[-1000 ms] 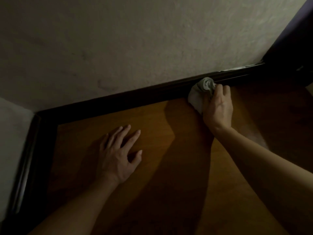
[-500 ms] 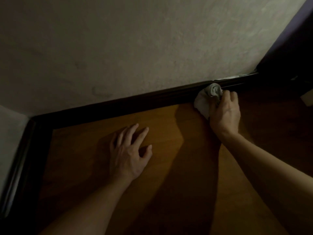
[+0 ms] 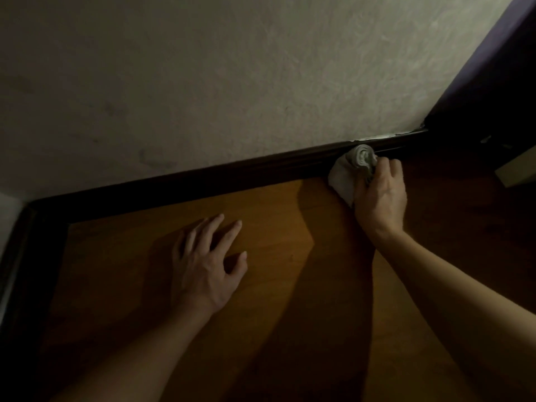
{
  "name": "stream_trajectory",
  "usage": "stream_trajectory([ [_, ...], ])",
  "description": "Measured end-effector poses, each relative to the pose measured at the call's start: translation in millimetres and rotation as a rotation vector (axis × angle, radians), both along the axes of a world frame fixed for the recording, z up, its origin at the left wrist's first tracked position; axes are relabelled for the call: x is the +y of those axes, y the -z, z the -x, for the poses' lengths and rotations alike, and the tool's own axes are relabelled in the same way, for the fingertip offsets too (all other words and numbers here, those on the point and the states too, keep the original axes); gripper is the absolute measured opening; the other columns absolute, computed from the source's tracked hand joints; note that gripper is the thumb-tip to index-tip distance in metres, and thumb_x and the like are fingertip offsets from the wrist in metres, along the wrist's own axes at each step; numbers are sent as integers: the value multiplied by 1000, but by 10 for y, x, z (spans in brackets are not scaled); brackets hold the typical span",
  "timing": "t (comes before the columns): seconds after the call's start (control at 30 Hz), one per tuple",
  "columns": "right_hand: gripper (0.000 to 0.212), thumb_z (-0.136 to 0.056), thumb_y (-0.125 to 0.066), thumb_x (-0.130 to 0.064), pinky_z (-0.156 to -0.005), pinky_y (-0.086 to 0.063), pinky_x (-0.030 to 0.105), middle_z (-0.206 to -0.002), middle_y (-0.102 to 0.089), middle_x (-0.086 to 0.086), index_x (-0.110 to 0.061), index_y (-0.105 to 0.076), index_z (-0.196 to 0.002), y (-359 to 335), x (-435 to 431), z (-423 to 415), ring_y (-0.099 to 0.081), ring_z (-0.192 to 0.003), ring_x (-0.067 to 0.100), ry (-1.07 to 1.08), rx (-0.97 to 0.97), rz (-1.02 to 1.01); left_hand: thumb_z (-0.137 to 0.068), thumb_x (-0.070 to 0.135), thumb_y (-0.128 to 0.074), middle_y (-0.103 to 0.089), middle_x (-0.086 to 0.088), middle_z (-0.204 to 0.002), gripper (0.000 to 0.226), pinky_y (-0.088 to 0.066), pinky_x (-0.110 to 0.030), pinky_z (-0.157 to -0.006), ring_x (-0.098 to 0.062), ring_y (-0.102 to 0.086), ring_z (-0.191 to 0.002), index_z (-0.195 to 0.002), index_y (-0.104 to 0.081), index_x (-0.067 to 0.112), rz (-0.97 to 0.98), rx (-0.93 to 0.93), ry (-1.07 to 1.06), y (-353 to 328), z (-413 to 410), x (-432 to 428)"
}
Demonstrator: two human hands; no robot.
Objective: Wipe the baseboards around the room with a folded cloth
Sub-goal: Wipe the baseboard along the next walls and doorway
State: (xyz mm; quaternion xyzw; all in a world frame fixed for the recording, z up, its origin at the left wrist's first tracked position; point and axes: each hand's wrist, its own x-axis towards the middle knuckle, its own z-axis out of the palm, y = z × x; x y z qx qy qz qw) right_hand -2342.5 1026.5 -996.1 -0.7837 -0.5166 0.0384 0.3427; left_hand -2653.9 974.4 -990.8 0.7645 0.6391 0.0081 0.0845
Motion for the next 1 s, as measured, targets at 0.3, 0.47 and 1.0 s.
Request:
stream_trajectory([
  [0.3, 32, -93, -47, -37, -71, -38, 30, -107, -50, 6, -13, -52, -114, -95, 8, 990, -49, -90, 19, -204, 49, 6, -86, 66, -23, -35, 7, -158, 67, -24, -53, -116, -21, -26, -146, -142, -50, 43, -6, 1, 1, 6, 6, 4],
  [0.47, 21, -91, -56, -18, -72, -36, 28, -108, -50, 9, -9, -52, -110, -59, 7, 1021, -52, -90, 24, -100, 63, 4, -87, 65, -24, -32, 8, -160, 65, -22, -53, -118, -20, -23, -148, -144, -48, 44, -2, -2, 14, 10, 25, 8],
  [1.0, 17, -95, -54, -23, -71, -40, 34, -108, -49, 9, -12, -50, -108, -41, 15, 242, -52, -90, 27, -81, -32, 8, -88, 67, -25, -29, 9, -161, 65, -23, -54, -118, -20, -22, -148, -149, -36, 50, -4, -10, 2, 14, 16, 3],
])
